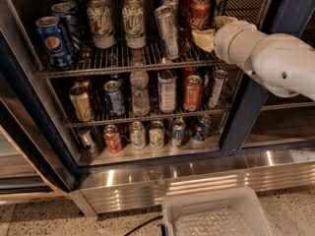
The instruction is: Pick coke can from top shelf of fridge
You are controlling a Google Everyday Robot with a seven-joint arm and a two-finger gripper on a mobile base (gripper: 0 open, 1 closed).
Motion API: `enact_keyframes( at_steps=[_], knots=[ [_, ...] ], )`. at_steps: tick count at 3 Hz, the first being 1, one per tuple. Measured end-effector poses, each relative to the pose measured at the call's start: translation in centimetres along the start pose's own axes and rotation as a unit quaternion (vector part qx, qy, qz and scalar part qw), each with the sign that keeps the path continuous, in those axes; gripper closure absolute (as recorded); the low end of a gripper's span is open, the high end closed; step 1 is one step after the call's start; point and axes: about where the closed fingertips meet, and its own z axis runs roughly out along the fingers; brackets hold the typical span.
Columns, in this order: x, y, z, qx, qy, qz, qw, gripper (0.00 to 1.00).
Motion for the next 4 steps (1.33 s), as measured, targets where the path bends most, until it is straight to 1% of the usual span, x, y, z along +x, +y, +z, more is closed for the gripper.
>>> enact_keyframes(
  at_steps=[1, 3, 4],
  knots=[
    [-0.9, -0.1, 0.9, -0.001, -0.009, -0.005, 0.9999, 0.46],
    [-1.3, -0.9, 2.7, 0.007, -0.016, -0.009, 0.9998, 0.45],
    [-1.6, -1.3, 5.7, 0.013, -0.015, -0.013, 0.9997, 0.45]
  ],
)
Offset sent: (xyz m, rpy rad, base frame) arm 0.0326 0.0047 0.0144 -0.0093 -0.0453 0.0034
